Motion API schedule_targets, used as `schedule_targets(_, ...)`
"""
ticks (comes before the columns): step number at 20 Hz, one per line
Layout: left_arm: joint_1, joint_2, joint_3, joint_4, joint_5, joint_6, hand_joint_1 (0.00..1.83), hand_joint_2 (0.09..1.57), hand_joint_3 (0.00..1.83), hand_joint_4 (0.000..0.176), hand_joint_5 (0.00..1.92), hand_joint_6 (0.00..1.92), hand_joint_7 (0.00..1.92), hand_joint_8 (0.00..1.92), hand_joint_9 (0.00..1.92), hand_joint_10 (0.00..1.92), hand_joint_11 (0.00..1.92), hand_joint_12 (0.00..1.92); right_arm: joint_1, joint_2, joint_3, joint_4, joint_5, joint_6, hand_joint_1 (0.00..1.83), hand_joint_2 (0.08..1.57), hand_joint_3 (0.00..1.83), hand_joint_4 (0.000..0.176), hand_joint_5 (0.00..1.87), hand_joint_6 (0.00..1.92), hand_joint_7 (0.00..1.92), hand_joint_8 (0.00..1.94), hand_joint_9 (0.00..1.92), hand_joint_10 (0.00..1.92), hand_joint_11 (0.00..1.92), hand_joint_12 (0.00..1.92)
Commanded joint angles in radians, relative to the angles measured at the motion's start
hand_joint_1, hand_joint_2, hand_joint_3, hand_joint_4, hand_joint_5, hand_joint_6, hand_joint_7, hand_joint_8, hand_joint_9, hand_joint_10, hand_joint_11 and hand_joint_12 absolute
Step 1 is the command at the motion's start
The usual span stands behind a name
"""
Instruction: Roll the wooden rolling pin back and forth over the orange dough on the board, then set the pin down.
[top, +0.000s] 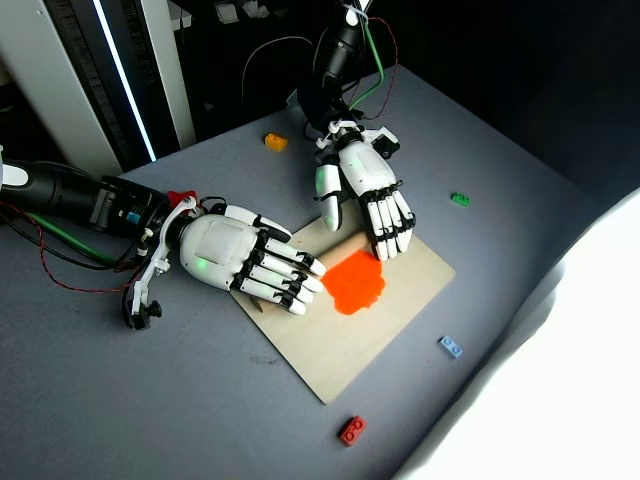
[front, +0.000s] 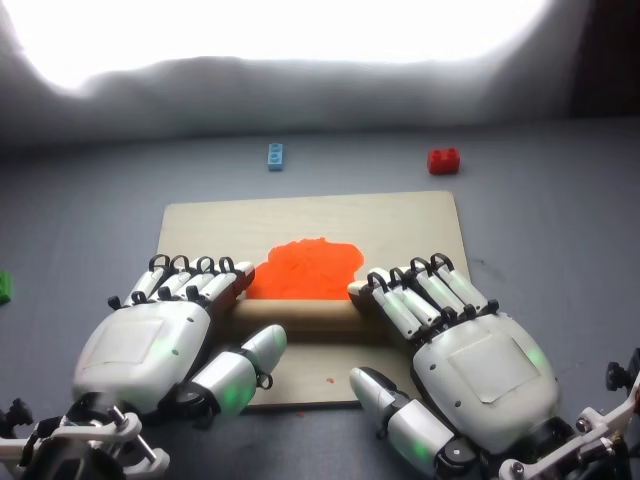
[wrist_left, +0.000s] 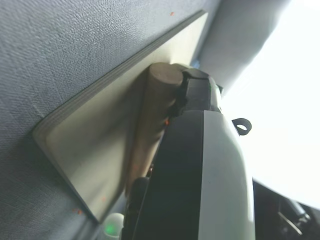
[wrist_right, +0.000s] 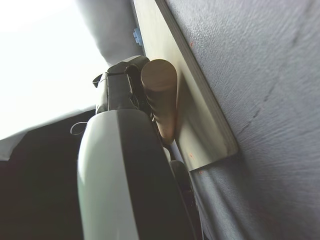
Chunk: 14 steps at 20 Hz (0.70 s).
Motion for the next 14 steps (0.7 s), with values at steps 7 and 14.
schedule_targets(7, 0.021, 0.0, -0.017, 0.012, -0.002, -0.011, 0.0, 1.43, 0.0, 0.0, 0.29, 0.0, 0.35, 0.0, 0.32, 0.0, 0.0, 0.81, -0.029, 0.014, -0.021, -0.03, -0.018, -0.001, 0.0, 1.46, 0.0, 0.0, 0.05, 0.68, 0.39, 0.0, 0.04, 0.69, 0.0, 0.89)
schedule_targets(14, 0.029, 0.011, -0.027, 0.027, -0.002, -0.018, 0.0, 1.43, 0.0, 0.0, 0.3, 0.0, 0.35, 0.0, 0.32, 0.0, 0.0, 0.78, -0.034, 0.02, -0.029, -0.039, -0.015, 0.0, 0.0, 1.47, 0.0, 0.0, 0.05, 0.69, 0.4, 0.0, 0.03, 0.71, 0.0, 0.87)
